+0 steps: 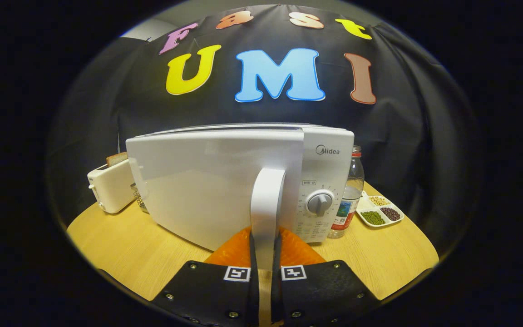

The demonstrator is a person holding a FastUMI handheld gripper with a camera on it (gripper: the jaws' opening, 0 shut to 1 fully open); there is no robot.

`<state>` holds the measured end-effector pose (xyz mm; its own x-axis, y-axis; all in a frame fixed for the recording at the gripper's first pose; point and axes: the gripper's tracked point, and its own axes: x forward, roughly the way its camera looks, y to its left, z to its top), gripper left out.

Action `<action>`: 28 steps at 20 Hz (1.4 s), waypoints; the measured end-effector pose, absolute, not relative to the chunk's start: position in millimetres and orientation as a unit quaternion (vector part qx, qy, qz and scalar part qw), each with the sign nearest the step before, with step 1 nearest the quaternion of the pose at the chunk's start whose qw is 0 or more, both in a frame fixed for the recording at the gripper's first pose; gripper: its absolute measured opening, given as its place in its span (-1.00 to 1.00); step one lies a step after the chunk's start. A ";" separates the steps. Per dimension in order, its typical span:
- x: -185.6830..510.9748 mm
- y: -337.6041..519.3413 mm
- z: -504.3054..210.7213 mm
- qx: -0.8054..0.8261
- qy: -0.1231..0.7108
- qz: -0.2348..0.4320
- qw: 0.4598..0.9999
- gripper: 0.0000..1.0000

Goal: Open the microwave, put the food inside, and close the microwave door.

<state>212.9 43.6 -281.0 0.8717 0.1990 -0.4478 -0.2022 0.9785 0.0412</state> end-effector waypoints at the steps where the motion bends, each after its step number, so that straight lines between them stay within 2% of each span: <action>1: 204.0 46.0 -279.6 -0.001 0.235 0.106 0.966 -0.79; 8: 134.4 75.3 -271.7 0.001 0.257 0.123 0.959 -0.54; 16: 75.4 107.5 -263.4 0.008 0.267 0.126 0.956 -0.54; 28: 21.9 159.8 -257.5 0.010 0.267 0.141 0.953 -0.50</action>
